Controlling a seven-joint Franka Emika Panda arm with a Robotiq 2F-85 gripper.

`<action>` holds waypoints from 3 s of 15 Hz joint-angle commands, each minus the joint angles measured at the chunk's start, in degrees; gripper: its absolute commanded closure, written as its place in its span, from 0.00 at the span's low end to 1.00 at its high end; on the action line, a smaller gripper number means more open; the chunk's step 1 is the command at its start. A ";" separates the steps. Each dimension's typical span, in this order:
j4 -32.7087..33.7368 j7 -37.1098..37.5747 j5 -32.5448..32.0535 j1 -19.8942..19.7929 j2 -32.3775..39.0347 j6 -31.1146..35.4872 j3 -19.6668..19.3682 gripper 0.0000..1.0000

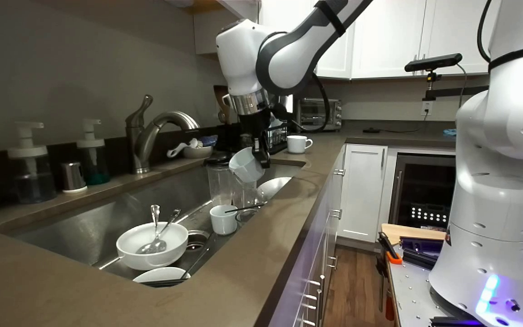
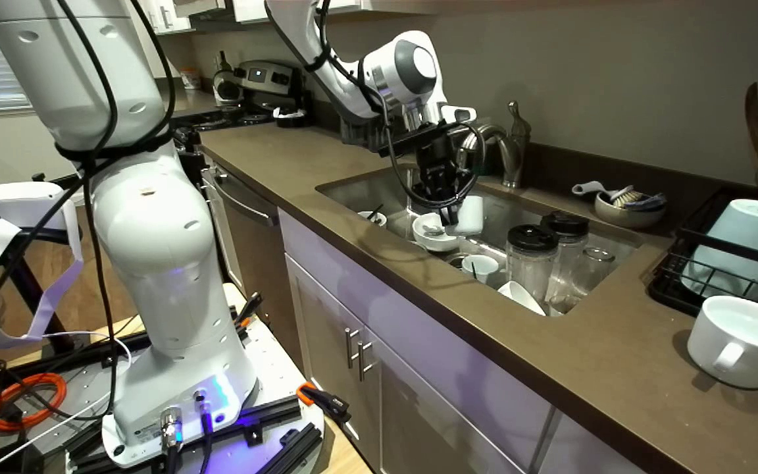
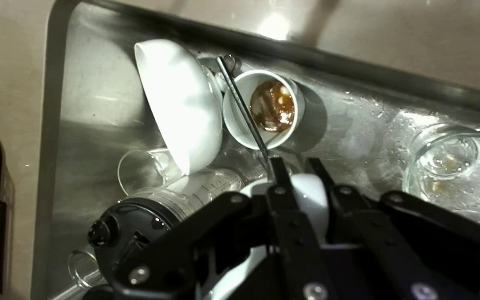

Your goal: Get the cup on the left and pour the water in the sink, and put it on the left side of the sink

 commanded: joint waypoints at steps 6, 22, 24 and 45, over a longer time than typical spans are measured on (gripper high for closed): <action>-0.16 -0.10 -1.62 0.93 0.48 -1.00 -0.16 0.84; 0.80 -2.43 -17.81 5.50 2.75 -9.39 3.10 0.94; 0.48 -1.85 -21.43 5.94 2.32 -9.12 3.36 0.94; -0.59 3.73 -33.52 8.64 3.65 -13.37 5.40 0.94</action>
